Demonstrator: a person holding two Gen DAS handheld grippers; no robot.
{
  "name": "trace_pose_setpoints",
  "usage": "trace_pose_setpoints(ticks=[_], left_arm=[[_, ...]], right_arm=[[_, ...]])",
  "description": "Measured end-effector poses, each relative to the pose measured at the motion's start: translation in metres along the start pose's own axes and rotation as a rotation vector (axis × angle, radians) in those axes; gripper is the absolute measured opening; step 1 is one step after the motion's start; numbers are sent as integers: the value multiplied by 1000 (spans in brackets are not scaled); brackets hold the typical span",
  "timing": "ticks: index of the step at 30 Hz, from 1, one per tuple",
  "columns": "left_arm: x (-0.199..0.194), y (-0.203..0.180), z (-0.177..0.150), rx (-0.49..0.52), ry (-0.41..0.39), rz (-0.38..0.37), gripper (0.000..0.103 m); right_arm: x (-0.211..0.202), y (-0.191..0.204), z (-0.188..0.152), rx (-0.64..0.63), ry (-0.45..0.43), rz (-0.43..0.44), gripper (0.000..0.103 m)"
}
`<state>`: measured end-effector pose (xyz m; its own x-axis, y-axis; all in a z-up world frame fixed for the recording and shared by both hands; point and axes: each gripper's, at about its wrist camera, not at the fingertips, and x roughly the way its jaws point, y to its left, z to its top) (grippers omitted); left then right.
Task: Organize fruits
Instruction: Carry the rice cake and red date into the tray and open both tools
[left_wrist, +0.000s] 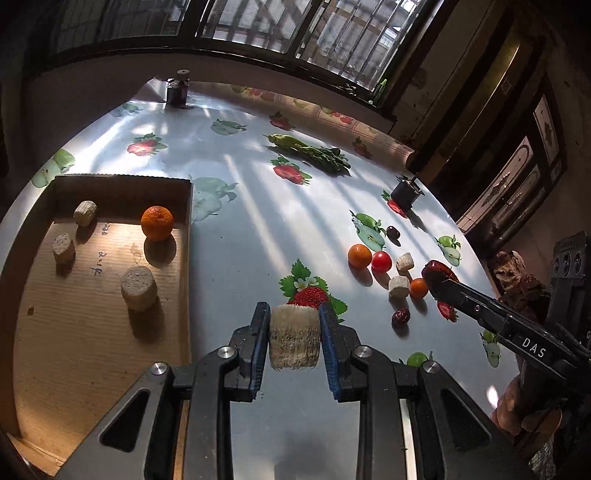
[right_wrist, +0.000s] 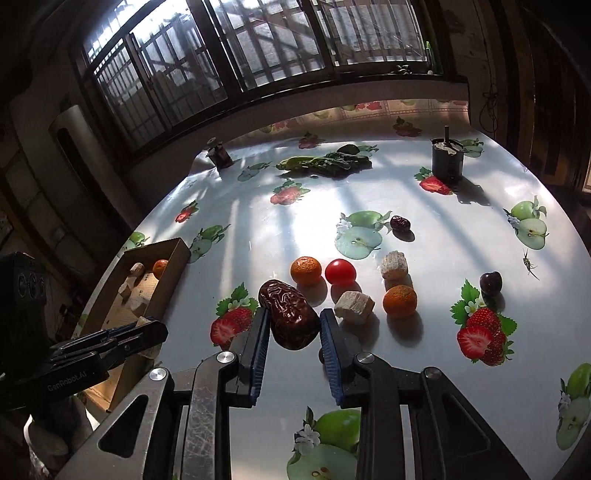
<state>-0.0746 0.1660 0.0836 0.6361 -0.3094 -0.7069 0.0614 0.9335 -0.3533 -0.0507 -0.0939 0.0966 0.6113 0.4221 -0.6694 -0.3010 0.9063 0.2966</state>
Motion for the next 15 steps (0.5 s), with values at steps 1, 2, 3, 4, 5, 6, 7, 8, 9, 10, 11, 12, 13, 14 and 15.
trace_pose_setpoints(ticks=[1, 2, 3, 4, 5, 6, 7, 8, 9, 10, 11, 12, 13, 14, 15], left_arm=[[-7, 17, 3, -15, -11, 43, 26], [-12, 33, 6, -32, -15, 82, 26], [-16, 50, 8, -51, -11, 114, 26], [-19, 66, 11, -69, -8, 141, 26], [-22, 83, 12, -90, -6, 168, 26], [-24, 97, 13, -108, -5, 190, 26], [-27, 111, 13, -122, -6, 203, 26], [-29, 122, 14, -134, -8, 212, 26], [-31, 134, 15, -146, -9, 229, 26], [-31, 144, 15, -154, -7, 248, 26], [-31, 153, 15, -162, -4, 269, 26], [-30, 161, 16, -170, 2, 284, 26], [-29, 171, 16, -181, 12, 294, 26], [-27, 178, 17, -195, 25, 300, 26], [-24, 185, 18, -212, 40, 304, 26]], right_arm=[[3, 17, 2, -22, 4, 27, 30], [7, 32, 3, -41, 12, 52, 30], [12, 46, 4, -57, 22, 77, 30], [19, 62, 5, -76, 35, 103, 30], [27, 79, 5, -98, 51, 125, 30], [35, 93, 5, -118, 64, 141, 30], [44, 110, 3, -142, 80, 156, 30], [53, 125, 1, -166, 95, 167, 30], [63, 140, -2, -189, 109, 175, 30], [72, 152, -4, -207, 124, 182, 30], [83, 165, -7, -227, 145, 193, 30], [93, 177, -10, -244, 165, 202, 30], [103, 188, -13, -260, 186, 210, 30], [114, 198, -16, -276, 207, 216, 30], [123, 207, -19, -290, 228, 218, 30]])
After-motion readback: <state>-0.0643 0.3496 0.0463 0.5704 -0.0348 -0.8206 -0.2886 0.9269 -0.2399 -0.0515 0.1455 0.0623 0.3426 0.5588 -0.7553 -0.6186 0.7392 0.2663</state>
